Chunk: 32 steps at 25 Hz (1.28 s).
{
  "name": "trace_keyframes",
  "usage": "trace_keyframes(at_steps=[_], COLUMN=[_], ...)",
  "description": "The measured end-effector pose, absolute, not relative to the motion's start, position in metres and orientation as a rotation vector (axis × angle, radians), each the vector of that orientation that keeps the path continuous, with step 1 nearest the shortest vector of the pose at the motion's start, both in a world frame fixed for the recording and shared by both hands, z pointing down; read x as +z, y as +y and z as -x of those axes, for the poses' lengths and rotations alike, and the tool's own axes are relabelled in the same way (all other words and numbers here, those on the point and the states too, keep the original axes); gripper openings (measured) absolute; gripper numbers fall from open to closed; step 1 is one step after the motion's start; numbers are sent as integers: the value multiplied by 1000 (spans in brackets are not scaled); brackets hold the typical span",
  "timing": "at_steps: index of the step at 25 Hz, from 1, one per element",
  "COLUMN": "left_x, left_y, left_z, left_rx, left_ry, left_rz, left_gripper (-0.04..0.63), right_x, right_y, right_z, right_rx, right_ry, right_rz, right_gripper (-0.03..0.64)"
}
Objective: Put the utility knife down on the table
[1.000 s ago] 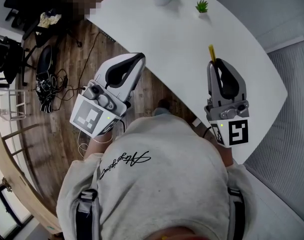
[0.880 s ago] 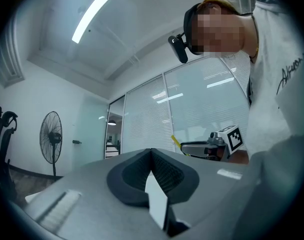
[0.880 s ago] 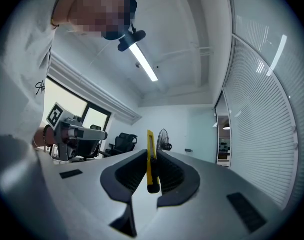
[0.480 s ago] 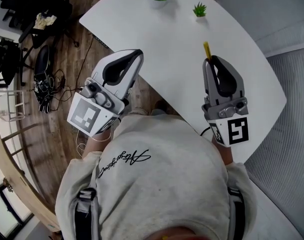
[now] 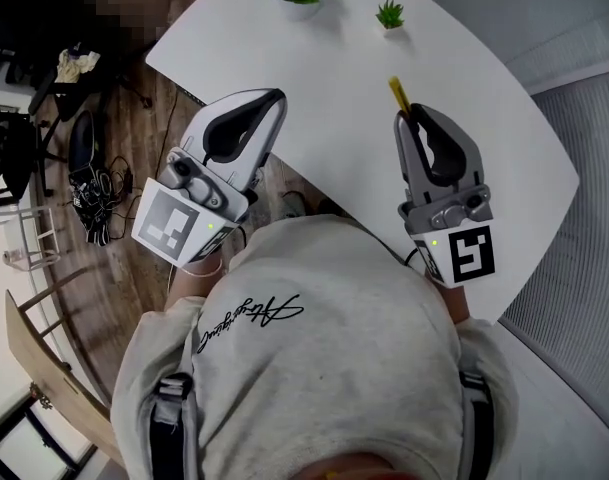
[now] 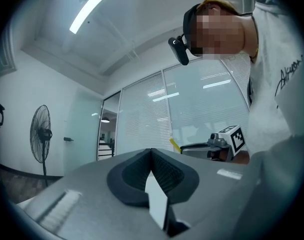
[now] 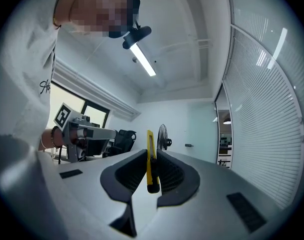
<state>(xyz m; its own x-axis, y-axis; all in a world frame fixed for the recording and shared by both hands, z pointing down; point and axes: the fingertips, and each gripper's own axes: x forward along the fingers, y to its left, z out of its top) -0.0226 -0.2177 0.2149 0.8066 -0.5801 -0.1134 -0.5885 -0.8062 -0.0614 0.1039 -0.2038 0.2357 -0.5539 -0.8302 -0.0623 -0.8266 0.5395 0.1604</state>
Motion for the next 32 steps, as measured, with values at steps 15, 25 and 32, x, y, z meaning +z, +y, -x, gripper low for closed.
trace_keyframes(at_steps=[15, 25, 32], left_x=[223, 245, 254], left_y=[-216, -250, -249], left_z=[26, 41, 44], left_rx=[122, -88, -118], left_ry=[869, 965, 972], left_rz=[2926, 3000, 3018], left_gripper=[-2, -3, -3], right_x=[239, 244, 258], right_y=[-203, -228, -232], right_z=[-97, -90, -85], right_rx=[-276, -216, -156], right_ry=[-2658, -2614, -2586], right_rz=[-1545, -1549, -1517], right_gripper=[60, 60, 60])
